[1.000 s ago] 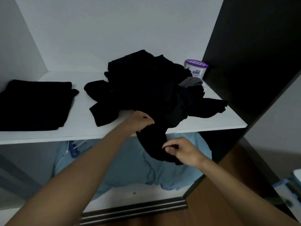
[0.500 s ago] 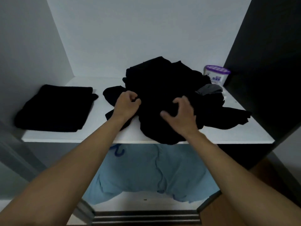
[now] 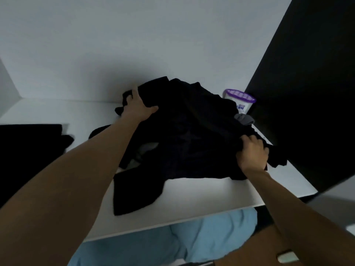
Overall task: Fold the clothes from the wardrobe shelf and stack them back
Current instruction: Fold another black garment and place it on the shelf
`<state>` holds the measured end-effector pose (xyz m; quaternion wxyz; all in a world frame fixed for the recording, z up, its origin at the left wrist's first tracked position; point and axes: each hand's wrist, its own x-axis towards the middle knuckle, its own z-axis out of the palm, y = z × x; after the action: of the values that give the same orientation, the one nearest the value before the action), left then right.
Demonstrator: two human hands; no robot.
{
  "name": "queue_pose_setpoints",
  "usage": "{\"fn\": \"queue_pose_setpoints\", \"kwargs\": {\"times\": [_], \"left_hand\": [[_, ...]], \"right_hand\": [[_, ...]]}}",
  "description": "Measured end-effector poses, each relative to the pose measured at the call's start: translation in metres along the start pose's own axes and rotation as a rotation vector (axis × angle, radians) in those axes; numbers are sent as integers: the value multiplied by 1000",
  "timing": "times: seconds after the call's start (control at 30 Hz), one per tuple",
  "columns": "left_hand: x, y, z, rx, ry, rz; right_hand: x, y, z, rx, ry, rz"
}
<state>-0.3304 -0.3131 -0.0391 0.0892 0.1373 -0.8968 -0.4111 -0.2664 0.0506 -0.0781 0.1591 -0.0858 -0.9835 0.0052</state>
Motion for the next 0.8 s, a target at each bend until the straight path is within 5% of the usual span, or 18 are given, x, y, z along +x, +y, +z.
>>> {"fn": "queue_pose_setpoints", "kwargs": {"times": [0.17,0.27,0.4,0.53,0.6,0.7,0.8], "left_hand": [[22,-13,-8,75,139,103],[23,-3,-20,18,142,161],[2,36,-40,-365,256,296],[-33,84,-72,-994,76,250],[-55,90,-89,-1114,14,223],[-87,64,-108,-892,-58,179],[-122,12,-112,-472,-219,38]], "right_hand": [[17,-16,5,52,-148,103],[7,-14,-3,157,-30,95],[10,-41,-29,322,234,-94],[22,-101,-38,368,15,-209],[28,-115,-33,339,-93,-170],[30,-116,-34,353,-27,-86],[23,-119,-61,992,162,-82]]}}
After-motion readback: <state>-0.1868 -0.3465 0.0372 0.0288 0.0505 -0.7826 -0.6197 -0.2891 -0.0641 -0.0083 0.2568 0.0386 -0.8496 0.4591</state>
